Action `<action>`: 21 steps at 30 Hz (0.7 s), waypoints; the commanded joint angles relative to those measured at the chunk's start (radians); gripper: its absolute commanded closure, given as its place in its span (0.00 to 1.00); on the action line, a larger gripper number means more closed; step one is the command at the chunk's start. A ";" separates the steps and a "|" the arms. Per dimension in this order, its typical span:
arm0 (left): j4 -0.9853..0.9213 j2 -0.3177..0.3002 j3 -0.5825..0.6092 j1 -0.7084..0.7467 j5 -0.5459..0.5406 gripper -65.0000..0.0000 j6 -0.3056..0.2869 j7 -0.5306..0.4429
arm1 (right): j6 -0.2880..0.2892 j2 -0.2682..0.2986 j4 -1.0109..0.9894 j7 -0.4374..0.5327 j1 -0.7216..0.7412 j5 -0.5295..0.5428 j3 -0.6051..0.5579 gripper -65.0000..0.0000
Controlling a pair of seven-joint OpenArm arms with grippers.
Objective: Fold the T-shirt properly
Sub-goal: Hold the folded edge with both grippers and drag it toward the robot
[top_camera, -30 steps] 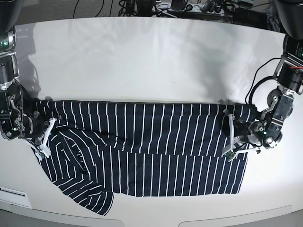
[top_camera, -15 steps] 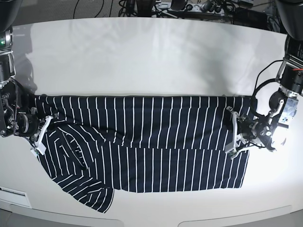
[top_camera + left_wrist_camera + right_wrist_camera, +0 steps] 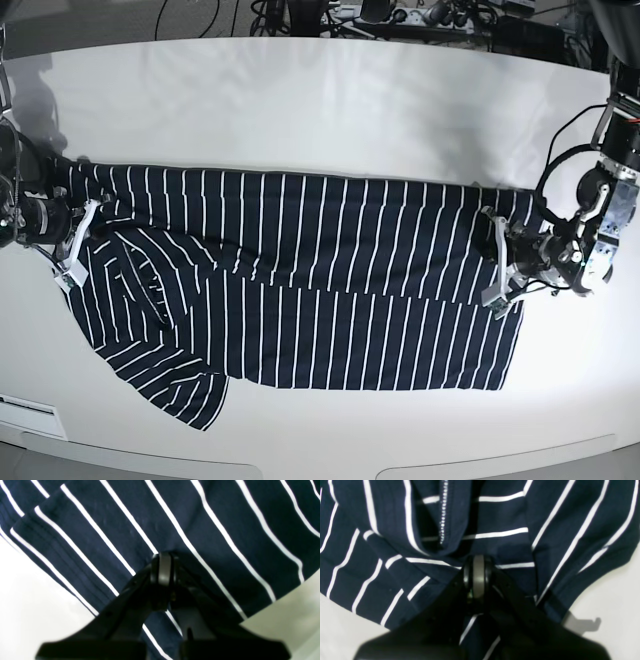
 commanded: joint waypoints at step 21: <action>0.365 -0.259 0.012 0.331 0.019 1.00 0.074 0.034 | -0.028 0.122 0.263 -0.078 -0.352 -0.058 0.140 1.00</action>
